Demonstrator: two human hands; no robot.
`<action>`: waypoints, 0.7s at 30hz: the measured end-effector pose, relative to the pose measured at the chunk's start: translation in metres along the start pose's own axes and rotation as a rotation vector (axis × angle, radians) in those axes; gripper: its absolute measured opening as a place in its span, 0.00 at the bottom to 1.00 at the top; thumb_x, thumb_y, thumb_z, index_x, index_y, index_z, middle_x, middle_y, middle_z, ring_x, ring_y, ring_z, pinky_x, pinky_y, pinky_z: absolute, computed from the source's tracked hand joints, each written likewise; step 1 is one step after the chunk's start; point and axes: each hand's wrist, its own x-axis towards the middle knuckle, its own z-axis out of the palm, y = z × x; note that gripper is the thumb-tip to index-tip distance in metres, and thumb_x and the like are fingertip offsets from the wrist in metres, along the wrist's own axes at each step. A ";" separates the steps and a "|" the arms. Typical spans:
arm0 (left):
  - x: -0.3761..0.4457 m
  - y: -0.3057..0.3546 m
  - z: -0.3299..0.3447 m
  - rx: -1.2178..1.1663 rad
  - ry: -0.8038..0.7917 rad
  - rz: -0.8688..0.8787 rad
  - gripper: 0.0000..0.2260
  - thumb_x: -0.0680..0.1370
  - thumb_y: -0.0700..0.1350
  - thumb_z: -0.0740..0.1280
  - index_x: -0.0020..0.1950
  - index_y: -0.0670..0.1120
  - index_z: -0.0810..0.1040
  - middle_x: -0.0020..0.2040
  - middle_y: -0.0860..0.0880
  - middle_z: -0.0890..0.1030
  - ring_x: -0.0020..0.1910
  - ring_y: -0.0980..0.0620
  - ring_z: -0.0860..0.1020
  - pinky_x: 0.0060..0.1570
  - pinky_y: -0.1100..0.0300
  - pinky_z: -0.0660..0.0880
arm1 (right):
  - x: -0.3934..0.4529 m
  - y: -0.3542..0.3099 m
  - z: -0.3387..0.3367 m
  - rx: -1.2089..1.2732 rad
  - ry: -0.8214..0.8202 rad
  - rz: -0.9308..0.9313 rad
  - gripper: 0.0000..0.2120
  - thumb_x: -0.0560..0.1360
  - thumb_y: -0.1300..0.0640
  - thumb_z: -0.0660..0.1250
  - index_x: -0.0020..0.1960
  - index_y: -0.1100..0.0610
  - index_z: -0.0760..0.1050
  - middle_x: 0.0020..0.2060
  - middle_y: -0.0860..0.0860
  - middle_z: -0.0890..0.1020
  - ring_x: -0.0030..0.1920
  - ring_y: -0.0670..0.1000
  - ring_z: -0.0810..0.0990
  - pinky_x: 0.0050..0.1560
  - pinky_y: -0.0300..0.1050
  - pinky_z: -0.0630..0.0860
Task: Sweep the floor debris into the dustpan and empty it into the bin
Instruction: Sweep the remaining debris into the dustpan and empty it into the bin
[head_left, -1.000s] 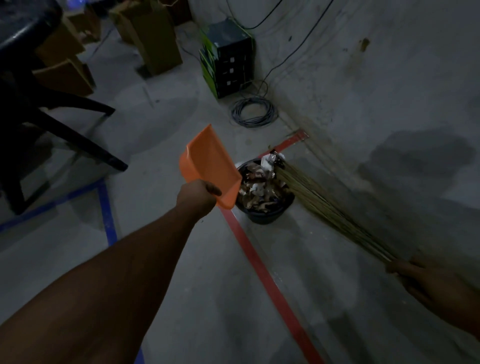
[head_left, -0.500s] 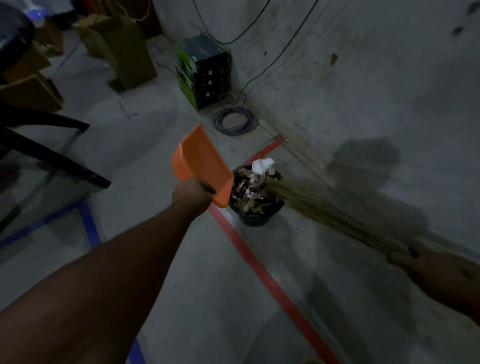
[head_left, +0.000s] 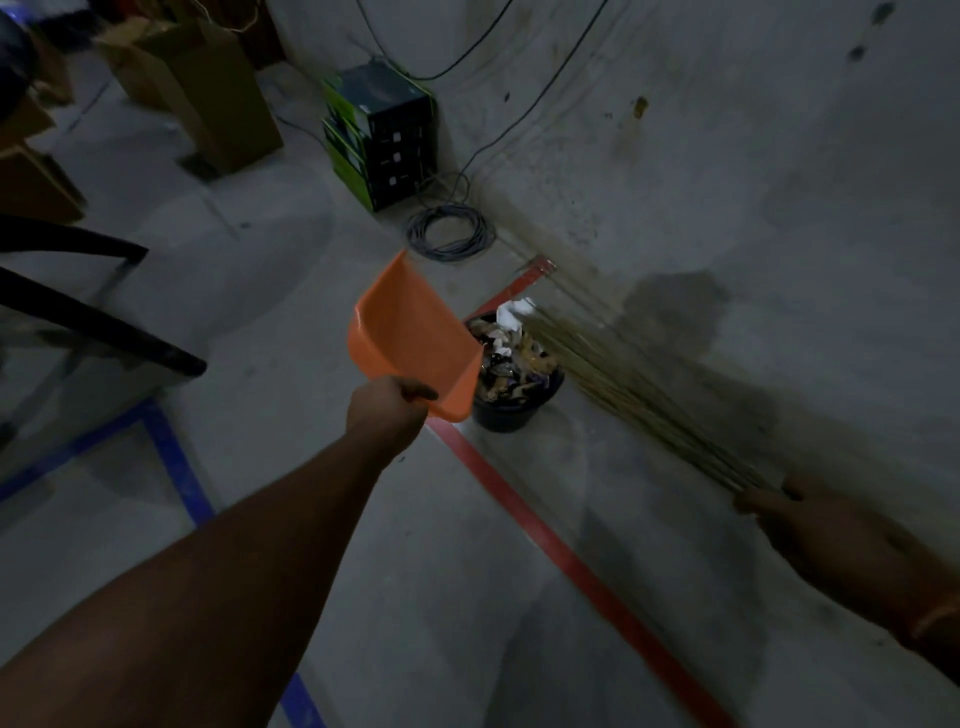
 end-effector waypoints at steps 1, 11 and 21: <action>-0.002 -0.007 -0.003 -0.053 0.003 -0.022 0.16 0.75 0.38 0.66 0.56 0.54 0.86 0.39 0.47 0.84 0.36 0.48 0.83 0.36 0.58 0.80 | -0.003 -0.012 0.011 0.009 -0.086 -0.073 0.15 0.66 0.60 0.77 0.51 0.49 0.80 0.34 0.45 0.69 0.27 0.41 0.64 0.29 0.28 0.56; 0.007 -0.109 -0.076 -0.411 -0.021 -0.063 0.15 0.76 0.34 0.68 0.53 0.53 0.87 0.49 0.43 0.86 0.30 0.50 0.74 0.26 0.61 0.68 | 0.000 -0.165 0.077 0.371 0.079 -0.048 0.13 0.76 0.51 0.66 0.57 0.36 0.74 0.47 0.38 0.79 0.47 0.35 0.77 0.50 0.28 0.69; 0.064 -0.249 -0.186 -0.513 -0.154 0.020 0.18 0.78 0.32 0.65 0.54 0.52 0.87 0.45 0.44 0.86 0.29 0.50 0.74 0.28 0.59 0.69 | 0.018 -0.394 0.098 1.013 0.109 0.348 0.09 0.79 0.61 0.65 0.51 0.48 0.78 0.29 0.53 0.80 0.21 0.52 0.72 0.23 0.41 0.70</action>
